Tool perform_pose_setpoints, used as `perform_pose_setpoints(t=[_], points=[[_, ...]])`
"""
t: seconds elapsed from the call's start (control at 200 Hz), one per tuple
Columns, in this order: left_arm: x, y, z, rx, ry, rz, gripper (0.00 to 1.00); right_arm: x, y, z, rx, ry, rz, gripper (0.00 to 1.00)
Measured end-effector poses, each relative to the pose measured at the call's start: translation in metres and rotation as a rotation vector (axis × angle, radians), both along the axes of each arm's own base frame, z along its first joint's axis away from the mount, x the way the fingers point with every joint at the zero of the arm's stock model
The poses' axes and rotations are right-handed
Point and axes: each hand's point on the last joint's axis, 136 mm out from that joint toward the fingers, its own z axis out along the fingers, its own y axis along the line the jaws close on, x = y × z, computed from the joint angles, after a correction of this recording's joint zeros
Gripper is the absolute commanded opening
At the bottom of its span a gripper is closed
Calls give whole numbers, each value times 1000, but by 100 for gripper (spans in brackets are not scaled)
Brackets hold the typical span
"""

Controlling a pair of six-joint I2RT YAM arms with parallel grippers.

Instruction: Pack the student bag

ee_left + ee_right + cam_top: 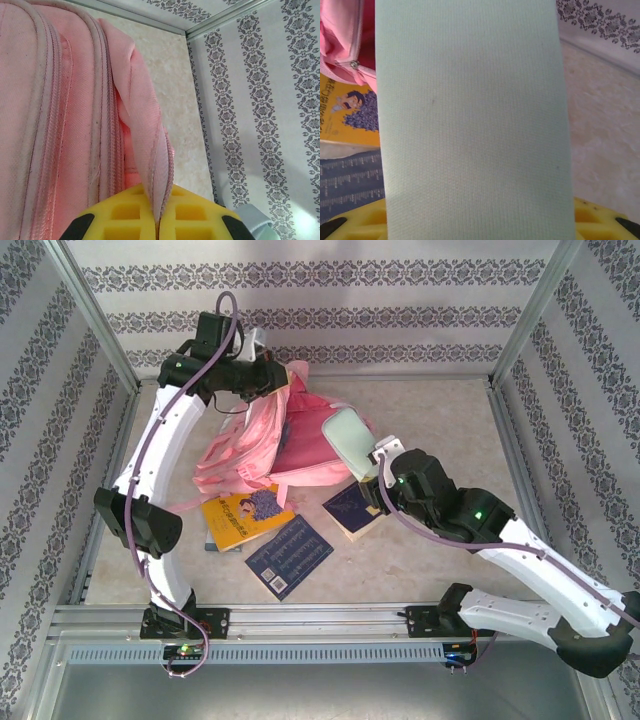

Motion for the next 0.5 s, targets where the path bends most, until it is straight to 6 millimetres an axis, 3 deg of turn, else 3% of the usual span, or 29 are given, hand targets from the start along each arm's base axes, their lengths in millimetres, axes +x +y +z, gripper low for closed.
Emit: perform_pose_setpoints(t=[0.5], points=[[-30, -19, 11, 38, -32, -65, 0, 8, -25, -4, -164, 131, 5, 29]])
